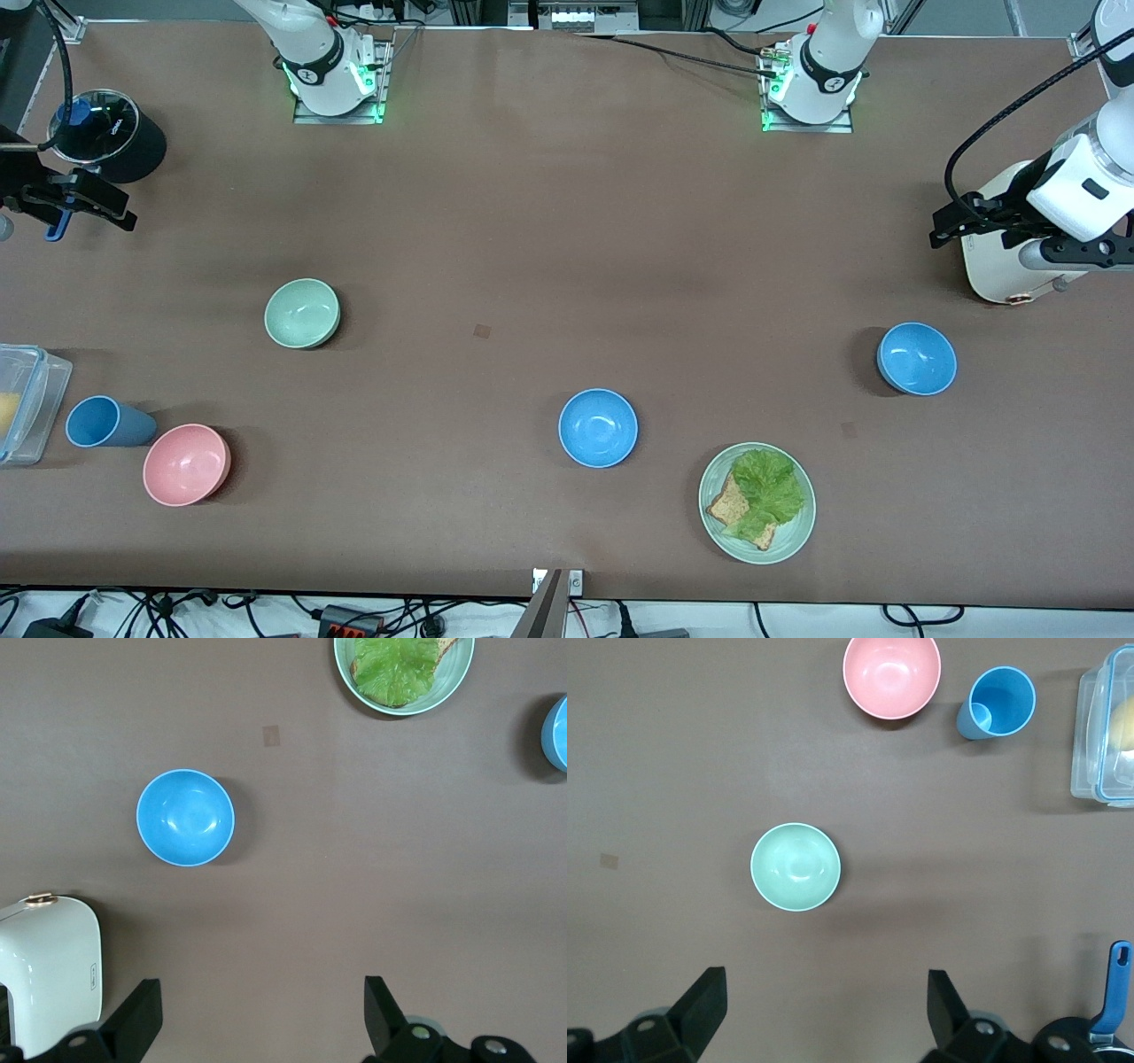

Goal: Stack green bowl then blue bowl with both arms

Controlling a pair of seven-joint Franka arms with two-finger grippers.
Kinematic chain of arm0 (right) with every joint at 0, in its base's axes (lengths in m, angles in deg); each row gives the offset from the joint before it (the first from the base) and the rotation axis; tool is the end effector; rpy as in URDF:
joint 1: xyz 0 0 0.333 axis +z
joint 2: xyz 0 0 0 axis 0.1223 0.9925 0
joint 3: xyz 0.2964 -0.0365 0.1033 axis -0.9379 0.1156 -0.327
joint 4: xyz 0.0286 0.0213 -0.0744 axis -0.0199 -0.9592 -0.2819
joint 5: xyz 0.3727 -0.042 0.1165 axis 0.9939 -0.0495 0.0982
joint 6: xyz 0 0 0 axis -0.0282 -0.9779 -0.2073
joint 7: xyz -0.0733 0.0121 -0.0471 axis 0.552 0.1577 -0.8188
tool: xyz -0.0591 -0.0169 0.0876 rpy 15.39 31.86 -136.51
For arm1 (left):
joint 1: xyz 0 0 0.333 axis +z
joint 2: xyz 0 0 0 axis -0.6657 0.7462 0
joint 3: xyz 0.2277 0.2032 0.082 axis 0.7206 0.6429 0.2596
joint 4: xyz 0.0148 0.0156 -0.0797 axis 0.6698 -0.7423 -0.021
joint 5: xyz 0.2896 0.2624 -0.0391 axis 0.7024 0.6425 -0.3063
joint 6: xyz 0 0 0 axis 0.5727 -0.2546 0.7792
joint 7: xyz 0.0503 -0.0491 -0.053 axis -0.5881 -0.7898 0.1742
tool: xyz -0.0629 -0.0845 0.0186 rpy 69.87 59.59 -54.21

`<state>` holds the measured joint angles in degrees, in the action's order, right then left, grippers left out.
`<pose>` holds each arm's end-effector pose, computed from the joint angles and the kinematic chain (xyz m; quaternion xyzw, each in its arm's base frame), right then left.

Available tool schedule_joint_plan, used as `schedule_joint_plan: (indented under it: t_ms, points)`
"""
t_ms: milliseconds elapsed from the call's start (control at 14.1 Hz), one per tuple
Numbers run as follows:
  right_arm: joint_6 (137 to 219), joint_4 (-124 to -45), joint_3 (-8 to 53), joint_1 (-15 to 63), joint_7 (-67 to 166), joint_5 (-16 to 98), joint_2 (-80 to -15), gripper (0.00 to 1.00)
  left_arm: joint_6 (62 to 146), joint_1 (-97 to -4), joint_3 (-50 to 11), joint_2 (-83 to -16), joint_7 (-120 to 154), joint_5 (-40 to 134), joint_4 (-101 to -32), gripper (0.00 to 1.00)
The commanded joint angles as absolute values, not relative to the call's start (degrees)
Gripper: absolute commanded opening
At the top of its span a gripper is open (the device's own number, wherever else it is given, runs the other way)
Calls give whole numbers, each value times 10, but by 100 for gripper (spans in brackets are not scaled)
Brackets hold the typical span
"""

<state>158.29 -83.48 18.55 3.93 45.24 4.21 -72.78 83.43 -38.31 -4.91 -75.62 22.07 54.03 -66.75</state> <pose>0.5489 -0.0417 0.5889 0.9996 -0.0290 0.0002 0.0017 0.5545 -0.0061 0.5610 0.9995 0.0126 -0.0214 0.0182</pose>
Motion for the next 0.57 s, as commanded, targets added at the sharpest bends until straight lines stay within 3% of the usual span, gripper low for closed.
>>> schedule_joint_plan:
  t_ms: [0, 498]
  points:
    - [1581, -846, 181, 36, 461, 34, -739, 100, 831, -381, -52, -762, 216, 537, -671, 100]
    - [1583, -846, 181, 36, 463, 34, -732, 100, 824, -380, -48, -745, 204, 537, -646, 100]
